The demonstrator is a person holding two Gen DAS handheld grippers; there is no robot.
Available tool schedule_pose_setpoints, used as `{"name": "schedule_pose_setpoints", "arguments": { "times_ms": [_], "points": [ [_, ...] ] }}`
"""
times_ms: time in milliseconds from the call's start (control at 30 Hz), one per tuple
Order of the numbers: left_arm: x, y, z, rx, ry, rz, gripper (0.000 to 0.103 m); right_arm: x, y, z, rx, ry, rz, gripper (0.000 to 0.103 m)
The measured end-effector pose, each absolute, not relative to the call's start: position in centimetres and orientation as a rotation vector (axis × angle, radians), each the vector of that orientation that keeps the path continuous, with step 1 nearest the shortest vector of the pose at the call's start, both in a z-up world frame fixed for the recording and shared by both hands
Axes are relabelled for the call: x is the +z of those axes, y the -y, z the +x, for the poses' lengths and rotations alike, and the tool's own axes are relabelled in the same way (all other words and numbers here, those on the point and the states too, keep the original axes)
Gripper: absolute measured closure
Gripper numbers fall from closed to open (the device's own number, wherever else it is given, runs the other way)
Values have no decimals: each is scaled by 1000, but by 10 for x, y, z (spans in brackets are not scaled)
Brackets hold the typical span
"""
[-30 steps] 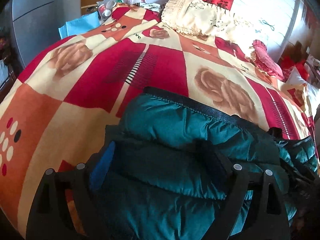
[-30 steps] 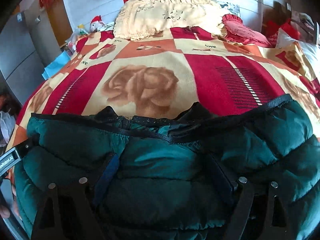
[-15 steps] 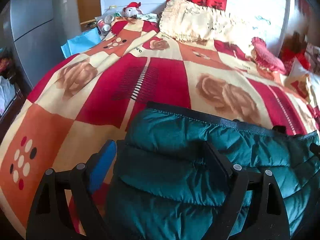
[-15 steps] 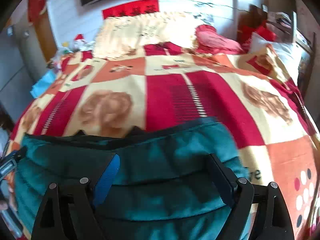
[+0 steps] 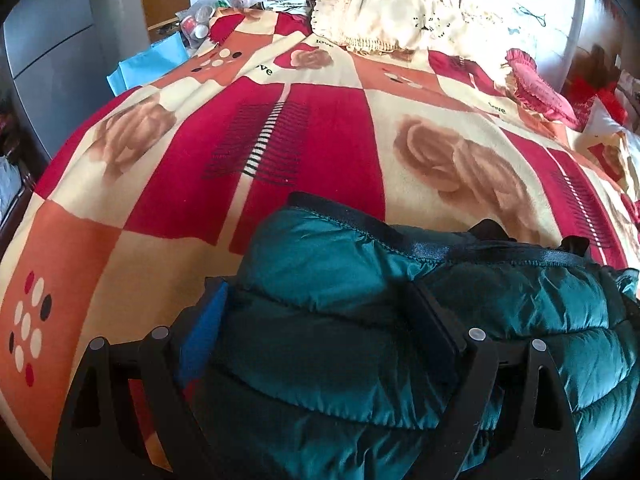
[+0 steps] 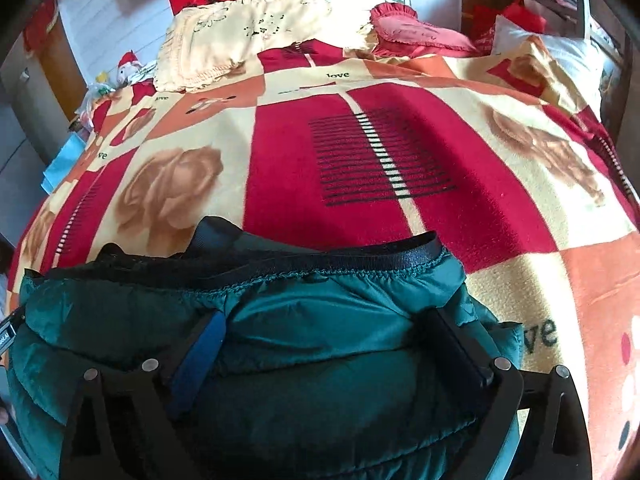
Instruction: Fold large clothes
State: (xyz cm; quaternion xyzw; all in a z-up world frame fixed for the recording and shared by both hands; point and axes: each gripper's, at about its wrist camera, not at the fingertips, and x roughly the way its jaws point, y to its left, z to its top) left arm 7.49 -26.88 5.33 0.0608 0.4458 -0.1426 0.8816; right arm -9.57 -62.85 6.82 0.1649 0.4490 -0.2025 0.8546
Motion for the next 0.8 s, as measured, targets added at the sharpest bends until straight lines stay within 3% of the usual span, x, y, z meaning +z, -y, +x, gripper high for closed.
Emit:
{"name": "schedule_pose_setpoints", "arguments": {
  "times_ms": [333, 433, 600, 800],
  "points": [
    [85, 224, 27, -336, -874, 50, 14, 136, 572, -164, -332, -800, 259, 5],
    [83, 210, 6, -342, -863, 64, 14, 135, 562, -181, -326, -777, 248, 5],
    [68, 199, -13, -342, -879, 81, 14, 88, 569, -174, -371, -891, 302, 5],
    [69, 186, -33, -352, -878, 77, 14, 111, 561, -194, -373, -851, 335, 5]
  ]
}}
